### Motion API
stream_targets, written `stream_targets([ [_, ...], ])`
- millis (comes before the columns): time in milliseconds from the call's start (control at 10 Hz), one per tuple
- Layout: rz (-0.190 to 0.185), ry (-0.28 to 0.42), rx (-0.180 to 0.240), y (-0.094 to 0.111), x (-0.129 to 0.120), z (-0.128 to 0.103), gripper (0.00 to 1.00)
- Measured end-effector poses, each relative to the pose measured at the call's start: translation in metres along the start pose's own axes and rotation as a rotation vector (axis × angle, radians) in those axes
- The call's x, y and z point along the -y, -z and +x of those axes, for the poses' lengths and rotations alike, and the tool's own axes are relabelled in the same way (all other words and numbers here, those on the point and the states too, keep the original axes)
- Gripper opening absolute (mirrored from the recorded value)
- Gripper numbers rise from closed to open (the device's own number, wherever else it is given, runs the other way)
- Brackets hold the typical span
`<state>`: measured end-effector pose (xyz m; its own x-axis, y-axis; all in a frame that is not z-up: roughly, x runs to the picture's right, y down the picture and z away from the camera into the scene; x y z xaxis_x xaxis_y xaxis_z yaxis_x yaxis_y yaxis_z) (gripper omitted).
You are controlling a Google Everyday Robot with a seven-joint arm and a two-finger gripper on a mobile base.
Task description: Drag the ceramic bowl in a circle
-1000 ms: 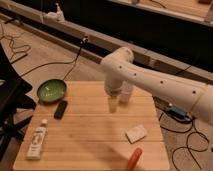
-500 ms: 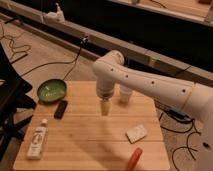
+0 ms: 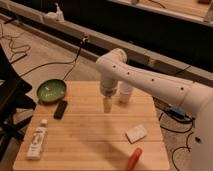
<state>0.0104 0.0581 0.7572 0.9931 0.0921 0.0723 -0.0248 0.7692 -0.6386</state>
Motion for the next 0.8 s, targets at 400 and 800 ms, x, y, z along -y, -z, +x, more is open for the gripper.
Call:
stream_targets([
  [400, -0.054, 0.027, 0.133, -0.032, 0.044, -0.041, 0.80],
  [800, -0.062, 0.087, 0.263, -0.067, 0.085, -0.094, 0.80],
])
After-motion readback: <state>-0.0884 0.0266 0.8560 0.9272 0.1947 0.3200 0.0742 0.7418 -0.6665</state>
